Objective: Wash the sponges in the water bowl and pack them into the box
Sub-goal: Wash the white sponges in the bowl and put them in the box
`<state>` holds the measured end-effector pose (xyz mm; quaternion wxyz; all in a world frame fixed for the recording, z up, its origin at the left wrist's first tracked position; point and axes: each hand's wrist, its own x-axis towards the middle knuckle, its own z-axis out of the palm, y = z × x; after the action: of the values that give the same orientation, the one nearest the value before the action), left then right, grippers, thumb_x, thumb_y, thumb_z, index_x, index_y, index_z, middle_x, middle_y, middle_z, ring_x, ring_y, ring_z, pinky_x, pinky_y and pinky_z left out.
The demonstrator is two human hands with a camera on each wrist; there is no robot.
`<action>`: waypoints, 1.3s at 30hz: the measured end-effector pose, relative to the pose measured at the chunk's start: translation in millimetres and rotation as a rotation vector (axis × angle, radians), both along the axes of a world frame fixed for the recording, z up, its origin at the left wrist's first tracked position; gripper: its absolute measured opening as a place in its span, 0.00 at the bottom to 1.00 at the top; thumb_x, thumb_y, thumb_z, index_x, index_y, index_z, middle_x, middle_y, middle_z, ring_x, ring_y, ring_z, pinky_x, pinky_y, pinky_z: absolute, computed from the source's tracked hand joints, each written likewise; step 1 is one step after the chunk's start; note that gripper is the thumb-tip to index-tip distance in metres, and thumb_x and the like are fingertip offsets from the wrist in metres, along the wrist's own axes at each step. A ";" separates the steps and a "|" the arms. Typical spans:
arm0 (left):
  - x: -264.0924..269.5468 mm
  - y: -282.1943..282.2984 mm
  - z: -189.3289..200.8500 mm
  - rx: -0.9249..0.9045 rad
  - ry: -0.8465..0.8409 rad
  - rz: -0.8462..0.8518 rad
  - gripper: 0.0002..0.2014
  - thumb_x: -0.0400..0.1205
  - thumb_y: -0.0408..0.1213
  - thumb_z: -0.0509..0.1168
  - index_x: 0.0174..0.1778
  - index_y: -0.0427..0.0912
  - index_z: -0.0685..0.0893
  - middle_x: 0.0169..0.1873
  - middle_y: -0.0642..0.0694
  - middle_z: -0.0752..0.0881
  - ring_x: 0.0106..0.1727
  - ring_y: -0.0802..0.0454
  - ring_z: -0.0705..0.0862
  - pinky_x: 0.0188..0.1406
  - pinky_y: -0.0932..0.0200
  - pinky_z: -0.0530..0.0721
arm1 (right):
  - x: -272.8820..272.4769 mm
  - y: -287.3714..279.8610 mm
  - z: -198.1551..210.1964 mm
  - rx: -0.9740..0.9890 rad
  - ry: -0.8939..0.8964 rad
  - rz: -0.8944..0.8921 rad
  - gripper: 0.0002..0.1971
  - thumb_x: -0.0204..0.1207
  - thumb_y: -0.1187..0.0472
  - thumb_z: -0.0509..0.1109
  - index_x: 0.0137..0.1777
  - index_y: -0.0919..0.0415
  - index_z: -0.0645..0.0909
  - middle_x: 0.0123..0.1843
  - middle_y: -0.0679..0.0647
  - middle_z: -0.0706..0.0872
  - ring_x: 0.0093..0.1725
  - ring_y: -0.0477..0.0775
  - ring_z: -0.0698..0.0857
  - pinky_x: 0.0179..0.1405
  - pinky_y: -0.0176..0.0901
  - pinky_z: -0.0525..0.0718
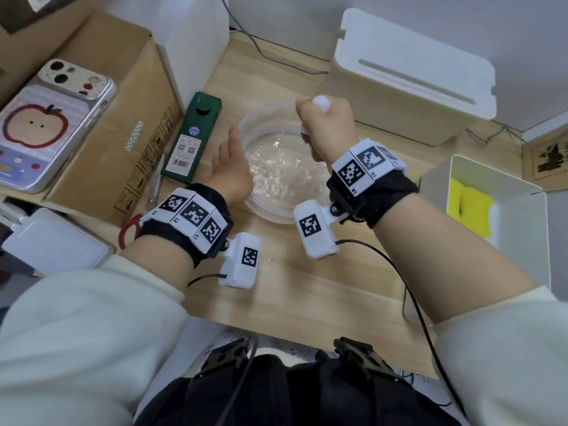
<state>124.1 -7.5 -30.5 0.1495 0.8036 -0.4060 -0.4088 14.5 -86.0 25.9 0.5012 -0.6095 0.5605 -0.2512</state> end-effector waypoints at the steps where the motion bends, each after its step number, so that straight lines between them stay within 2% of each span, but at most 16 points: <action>1: -0.2 0.1 0.2 0.002 0.000 0.000 0.42 0.81 0.27 0.55 0.81 0.50 0.32 0.84 0.48 0.41 0.85 0.46 0.45 0.81 0.48 0.48 | -0.2 0.0 -1.0 0.000 -0.012 -0.010 0.19 0.78 0.59 0.63 0.26 0.57 0.65 0.23 0.55 0.69 0.16 0.47 0.66 0.18 0.35 0.63; 5: -0.2 0.3 1.1 0.006 -0.006 -0.006 0.43 0.81 0.26 0.55 0.81 0.50 0.32 0.84 0.48 0.41 0.85 0.46 0.45 0.80 0.48 0.48 | -3.2 -1.7 -4.2 0.031 -0.009 0.005 0.12 0.78 0.58 0.63 0.33 0.55 0.68 0.27 0.53 0.73 0.20 0.48 0.69 0.18 0.36 0.69; 7: 0.1 0.5 1.3 0.009 0.002 -0.004 0.43 0.81 0.26 0.55 0.81 0.50 0.32 0.84 0.48 0.41 0.85 0.45 0.46 0.80 0.48 0.49 | -5.5 -2.3 -8.1 0.071 -0.006 0.037 0.07 0.77 0.62 0.62 0.39 0.52 0.70 0.34 0.53 0.75 0.23 0.48 0.73 0.19 0.37 0.80; 9: 0.4 0.9 1.6 0.010 0.005 -0.008 0.43 0.81 0.26 0.55 0.81 0.50 0.32 0.84 0.48 0.41 0.84 0.45 0.46 0.80 0.48 0.49 | -8.5 -2.7 -12.7 0.125 -0.013 0.060 0.09 0.75 0.67 0.60 0.43 0.51 0.73 0.39 0.55 0.79 0.29 0.51 0.80 0.32 0.46 0.90; 10: 0.4 1.1 1.8 0.009 0.004 -0.010 0.42 0.81 0.26 0.55 0.81 0.50 0.32 0.84 0.49 0.41 0.84 0.45 0.46 0.80 0.48 0.49 | -10.1 -2.7 -15.0 0.148 -0.006 0.082 0.11 0.75 0.70 0.59 0.44 0.51 0.75 0.43 0.55 0.81 0.34 0.51 0.82 0.37 0.48 0.90; 12: 0.4 1.4 2.2 0.008 -0.002 -0.009 0.42 0.81 0.26 0.54 0.81 0.50 0.32 0.84 0.49 0.41 0.85 0.46 0.45 0.80 0.48 0.49 | -12.2 -1.7 -17.1 0.190 0.003 0.139 0.16 0.75 0.75 0.57 0.44 0.53 0.79 0.49 0.54 0.83 0.38 0.51 0.83 0.36 0.44 0.90; 14: 0.3 1.0 2.3 0.011 -0.003 -0.006 0.42 0.81 0.27 0.55 0.81 0.51 0.32 0.84 0.49 0.41 0.85 0.46 0.45 0.80 0.48 0.49 | -13.6 0.4 -17.6 0.211 -0.003 0.158 0.16 0.76 0.76 0.57 0.47 0.56 0.81 0.47 0.53 0.85 0.29 0.47 0.81 0.23 0.35 0.85; 16: -0.1 0.7 2.4 0.013 -0.004 -0.008 0.42 0.81 0.27 0.55 0.81 0.51 0.32 0.84 0.49 0.41 0.85 0.46 0.46 0.80 0.47 0.50 | -15.4 2.0 -20.3 0.206 -0.012 0.137 0.12 0.79 0.70 0.60 0.46 0.54 0.82 0.36 0.52 0.85 0.19 0.42 0.75 0.15 0.31 0.73; 18: -0.3 0.8 2.7 0.017 -0.003 -0.009 0.42 0.81 0.26 0.55 0.81 0.50 0.32 0.84 0.49 0.41 0.85 0.45 0.46 0.80 0.47 0.50 | -16.0 2.8 -23.5 0.196 -0.008 0.091 0.09 0.80 0.62 0.63 0.41 0.53 0.83 0.27 0.50 0.80 0.17 0.42 0.70 0.16 0.31 0.68; 19: -0.2 1.0 2.9 0.017 0.000 -0.010 0.42 0.81 0.26 0.55 0.81 0.50 0.32 0.84 0.49 0.41 0.85 0.45 0.46 0.80 0.47 0.50 | -15.3 3.4 -23.9 0.196 -0.010 0.059 0.11 0.80 0.58 0.64 0.36 0.54 0.82 0.24 0.50 0.77 0.17 0.44 0.69 0.17 0.32 0.66; 22: 0.1 1.1 3.5 0.014 0.002 -0.008 0.43 0.81 0.25 0.55 0.81 0.50 0.32 0.84 0.48 0.41 0.84 0.44 0.47 0.80 0.46 0.50 | -10.8 3.4 -23.2 0.175 -0.012 -0.051 0.26 0.76 0.41 0.62 0.20 0.54 0.73 0.20 0.50 0.71 0.16 0.47 0.66 0.18 0.33 0.63; 24: -0.3 1.2 4.1 0.015 0.005 -0.005 0.43 0.81 0.24 0.54 0.81 0.50 0.32 0.84 0.48 0.41 0.84 0.44 0.47 0.80 0.46 0.50 | -7.6 1.7 -22.9 0.166 -0.005 -0.096 0.31 0.74 0.33 0.57 0.16 0.54 0.67 0.17 0.49 0.69 0.14 0.47 0.65 0.16 0.32 0.63; 25: -0.6 1.3 4.3 0.016 0.008 -0.006 0.42 0.81 0.24 0.54 0.81 0.50 0.32 0.84 0.48 0.41 0.84 0.45 0.47 0.80 0.47 0.50 | -6.1 0.4 -23.1 0.172 -0.025 -0.118 0.31 0.75 0.34 0.56 0.17 0.54 0.65 0.17 0.49 0.67 0.13 0.46 0.63 0.16 0.31 0.62; 29: -0.4 2.1 4.9 0.022 0.021 -0.005 0.42 0.81 0.23 0.53 0.81 0.51 0.32 0.84 0.49 0.40 0.85 0.45 0.46 0.80 0.47 0.49 | -0.5 -4.4 -23.0 0.217 -0.130 -0.210 0.27 0.81 0.50 0.57 0.19 0.55 0.61 0.15 0.48 0.63 0.10 0.45 0.60 0.14 0.26 0.58; 33: -0.5 1.9 5.7 0.023 0.025 0.001 0.42 0.81 0.23 0.53 0.81 0.51 0.32 0.84 0.48 0.41 0.85 0.44 0.46 0.80 0.46 0.49 | 1.4 -3.1 -25.2 0.183 -0.153 -0.234 0.27 0.81 0.52 0.57 0.19 0.55 0.61 0.12 0.44 0.62 0.12 0.46 0.60 0.15 0.28 0.58; 39: -0.6 1.8 6.0 0.019 0.026 0.001 0.42 0.81 0.24 0.53 0.81 0.50 0.32 0.84 0.47 0.41 0.84 0.43 0.46 0.80 0.46 0.50 | 1.6 0.8 -25.7 0.140 -0.134 -0.209 0.26 0.81 0.51 0.56 0.20 0.55 0.60 0.20 0.52 0.62 0.15 0.48 0.59 0.17 0.32 0.58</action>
<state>123.5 -5.7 -24.5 0.1471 0.7997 -0.3997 -0.4231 16.1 -85.1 0.2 0.5499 -0.4933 0.6022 -0.3027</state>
